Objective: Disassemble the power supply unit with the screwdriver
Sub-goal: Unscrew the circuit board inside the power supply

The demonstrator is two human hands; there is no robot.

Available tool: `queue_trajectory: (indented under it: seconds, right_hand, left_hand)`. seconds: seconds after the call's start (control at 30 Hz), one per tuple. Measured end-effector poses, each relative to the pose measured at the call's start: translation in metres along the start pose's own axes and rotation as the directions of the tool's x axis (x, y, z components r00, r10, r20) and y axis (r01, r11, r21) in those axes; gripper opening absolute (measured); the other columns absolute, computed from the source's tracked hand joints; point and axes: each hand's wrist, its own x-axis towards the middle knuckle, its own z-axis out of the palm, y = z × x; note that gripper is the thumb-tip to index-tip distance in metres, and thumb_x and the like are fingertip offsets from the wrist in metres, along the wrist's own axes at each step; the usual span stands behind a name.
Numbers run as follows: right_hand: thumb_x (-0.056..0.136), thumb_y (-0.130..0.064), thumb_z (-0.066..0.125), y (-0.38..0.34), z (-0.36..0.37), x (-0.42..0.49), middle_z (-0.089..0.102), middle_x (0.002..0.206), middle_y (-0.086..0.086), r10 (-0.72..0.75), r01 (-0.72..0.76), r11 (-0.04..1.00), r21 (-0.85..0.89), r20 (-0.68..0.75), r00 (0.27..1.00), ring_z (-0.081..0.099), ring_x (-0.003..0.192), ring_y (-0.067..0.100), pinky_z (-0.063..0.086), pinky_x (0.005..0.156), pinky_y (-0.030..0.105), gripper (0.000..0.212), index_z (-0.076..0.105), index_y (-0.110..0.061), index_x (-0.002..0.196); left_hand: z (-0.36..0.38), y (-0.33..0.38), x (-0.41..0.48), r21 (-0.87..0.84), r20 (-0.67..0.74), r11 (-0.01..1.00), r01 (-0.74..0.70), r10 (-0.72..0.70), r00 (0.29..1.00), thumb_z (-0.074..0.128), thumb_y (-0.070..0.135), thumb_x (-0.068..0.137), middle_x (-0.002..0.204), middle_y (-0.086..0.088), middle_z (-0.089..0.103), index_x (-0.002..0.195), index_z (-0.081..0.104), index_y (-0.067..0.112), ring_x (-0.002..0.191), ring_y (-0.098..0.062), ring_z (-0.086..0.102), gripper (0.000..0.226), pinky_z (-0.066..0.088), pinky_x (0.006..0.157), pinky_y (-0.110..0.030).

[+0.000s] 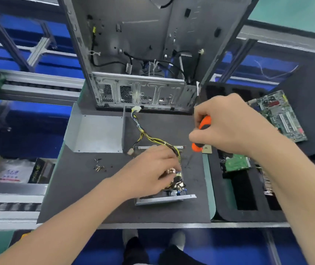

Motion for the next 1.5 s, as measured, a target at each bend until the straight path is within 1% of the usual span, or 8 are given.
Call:
queue_trajectory:
  seconds: [0.1, 0.27, 0.47, 0.63, 0.9, 1.07, 1.23, 1.5]
  right_hand:
    - [0.064, -0.032, 0.075, 0.017, 0.007, -0.009, 0.062, 0.06, -0.008, 0.01, -0.013, 0.998, 0.054, 0.064, 0.998, 0.053, 0.059, 0.006, 0.042, 0.049, 0.028, 0.015, 0.064, -0.022, 0.064]
    - [0.07, -0.031, 0.074, 0.049, 0.026, -0.025, 0.061, 0.067, -0.006, 0.02, -0.03, 0.992, 0.123, 0.081, 0.997, 0.052, 0.068, 0.007, 0.053, 0.057, 0.036, 0.016, 0.06, -0.022, 0.067]
    - [0.07, -0.03, 0.073, 0.074, 0.037, -0.038, 0.062, 0.064, -0.008, -0.002, -0.006, 0.968, 0.249, 0.029, 1.0, 0.054, 0.07, 0.007, 0.054, 0.056, 0.036, 0.016, 0.059, -0.023, 0.066]
    - [0.07, -0.03, 0.073, 0.086, 0.041, -0.042, 0.062, 0.064, -0.009, -0.04, 0.045, 0.948, 0.316, -0.02, 0.999, 0.055, 0.069, 0.006, 0.038, 0.052, 0.026, 0.016, 0.06, -0.021, 0.066]
    - [0.07, -0.033, 0.07, 0.094, 0.045, -0.042, 0.064, 0.066, -0.008, -0.041, 0.035, 0.928, 0.37, 0.008, 0.999, 0.057, 0.073, 0.01, 0.051, 0.052, 0.031, 0.016, 0.059, -0.022, 0.068]
    - [0.07, -0.034, 0.069, 0.099, 0.045, -0.04, 0.064, 0.066, -0.007, -0.047, 0.041, 0.925, 0.378, 0.007, 0.999, 0.059, 0.072, 0.013, 0.053, 0.053, 0.034, 0.016, 0.059, -0.022, 0.068]
    - [0.07, -0.035, 0.07, 0.102, 0.041, -0.038, 0.062, 0.063, -0.009, -0.066, 0.062, 0.93, 0.363, -0.001, 0.998, 0.056, 0.069, 0.009, 0.044, 0.048, 0.028, 0.017, 0.059, -0.022, 0.068]
    - [0.072, -0.033, 0.07, 0.1, 0.048, -0.035, 0.061, 0.067, -0.008, -0.055, 0.043, 0.939, 0.342, 0.027, 0.998, 0.054, 0.071, 0.009, 0.047, 0.052, 0.031, 0.017, 0.058, -0.022, 0.069]
  left_hand:
    - [0.014, 0.006, 0.025, 0.205, 0.17, 0.974, -0.094, 0.06, 0.984, 0.062, 0.029, 0.1, 0.111, 0.008, 0.069, 0.109, 0.076, 0.024, 0.12, -0.018, 0.056, 0.018, 0.034, 0.108, -0.038]
    - [0.039, 0.014, 0.048, 0.452, 0.415, 0.884, -0.116, -0.093, 0.905, 0.043, 0.034, 0.102, 0.115, 0.011, 0.064, 0.116, 0.071, 0.031, 0.126, -0.013, 0.046, 0.032, 0.025, 0.111, -0.041]
    - [0.032, 0.007, 0.041, 0.238, 0.445, 0.97, -0.047, -0.066, 0.893, 0.063, 0.02, 0.084, 0.098, 0.013, 0.062, 0.092, 0.071, 0.031, 0.118, -0.01, 0.051, 0.016, 0.023, 0.113, -0.038]
    - [0.034, 0.005, 0.035, 0.156, 0.364, 0.987, -0.025, -0.034, 0.931, 0.073, 0.011, 0.077, 0.103, 0.008, 0.07, 0.084, 0.072, 0.026, 0.11, -0.009, 0.045, 0.017, 0.007, 0.11, -0.008]
    - [0.036, 0.012, 0.03, 0.108, 0.338, 0.99, 0.089, -0.12, 0.933, 0.081, 0.012, 0.079, 0.109, 0.015, 0.066, 0.073, 0.07, 0.022, 0.117, -0.019, 0.061, 0.016, 0.032, 0.109, -0.036]
    - [0.025, 0.014, 0.028, 0.089, 0.376, 0.982, 0.166, -0.187, 0.908, 0.086, 0.027, 0.084, 0.117, 0.017, 0.062, 0.074, 0.073, 0.024, 0.121, -0.01, 0.055, 0.017, 0.028, 0.113, -0.035]
    - [0.028, 0.016, 0.029, 0.053, 0.387, 0.977, 0.205, -0.209, 0.898, 0.077, 0.022, 0.089, 0.121, 0.021, 0.059, 0.083, 0.073, 0.03, 0.123, -0.002, 0.049, 0.01, 0.025, 0.115, -0.039]
    - [0.037, 0.013, 0.028, 0.111, 0.408, 0.986, 0.125, -0.16, 0.899, 0.067, 0.027, 0.093, 0.111, 0.026, 0.064, 0.088, 0.071, 0.04, 0.134, -0.001, 0.045, 0.014, 0.021, 0.111, -0.036]
